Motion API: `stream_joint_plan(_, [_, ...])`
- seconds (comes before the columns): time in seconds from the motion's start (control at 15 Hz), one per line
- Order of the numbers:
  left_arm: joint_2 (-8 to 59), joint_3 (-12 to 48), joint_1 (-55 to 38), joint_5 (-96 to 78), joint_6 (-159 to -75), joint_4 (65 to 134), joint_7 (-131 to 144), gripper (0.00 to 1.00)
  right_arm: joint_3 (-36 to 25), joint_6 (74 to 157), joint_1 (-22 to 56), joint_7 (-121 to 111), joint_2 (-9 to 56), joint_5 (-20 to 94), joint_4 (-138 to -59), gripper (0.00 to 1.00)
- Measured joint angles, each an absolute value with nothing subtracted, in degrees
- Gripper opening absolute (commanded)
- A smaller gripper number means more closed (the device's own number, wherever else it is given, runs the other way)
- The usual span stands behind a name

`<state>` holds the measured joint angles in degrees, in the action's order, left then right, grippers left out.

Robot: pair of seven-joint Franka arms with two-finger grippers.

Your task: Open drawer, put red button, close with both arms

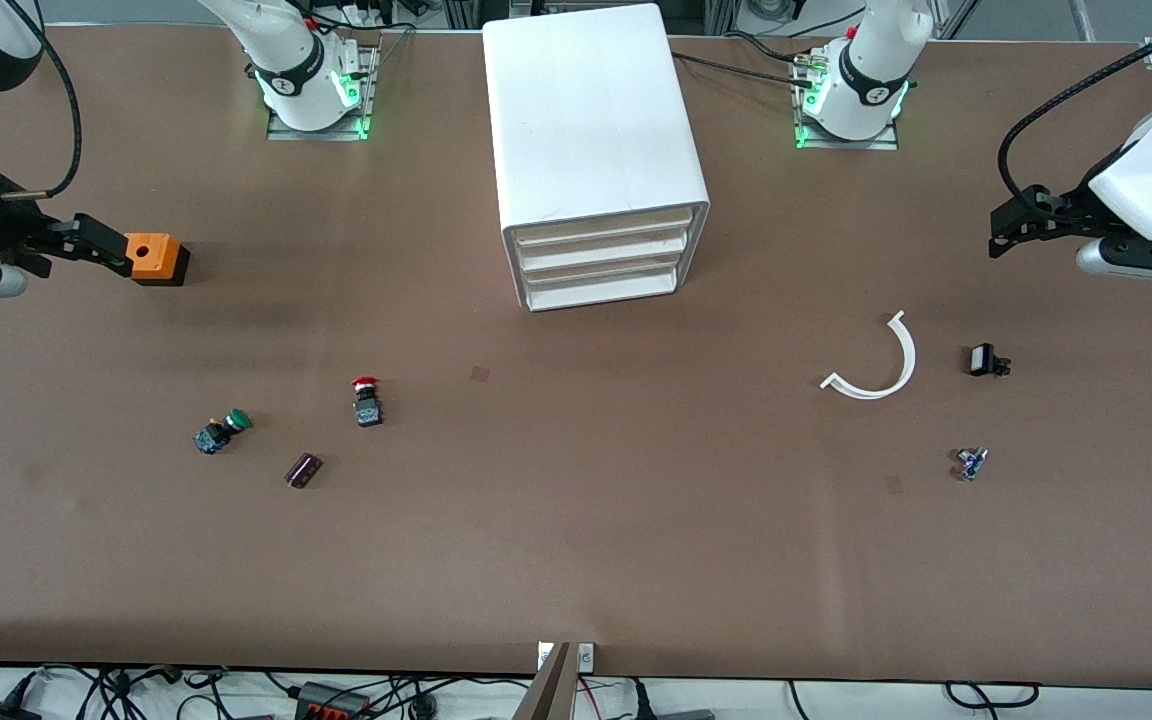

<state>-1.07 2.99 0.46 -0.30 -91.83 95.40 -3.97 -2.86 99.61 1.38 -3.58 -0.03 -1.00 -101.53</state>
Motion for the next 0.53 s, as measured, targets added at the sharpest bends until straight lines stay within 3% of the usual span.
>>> stream_joint_plan(0.53, [1.9,3.2,0.3,-7.5,-78.7,93.7,-4.0,1.00,-2.3,102.8,8.8,-3.7,7.8,-0.4,-99.9,1.00])
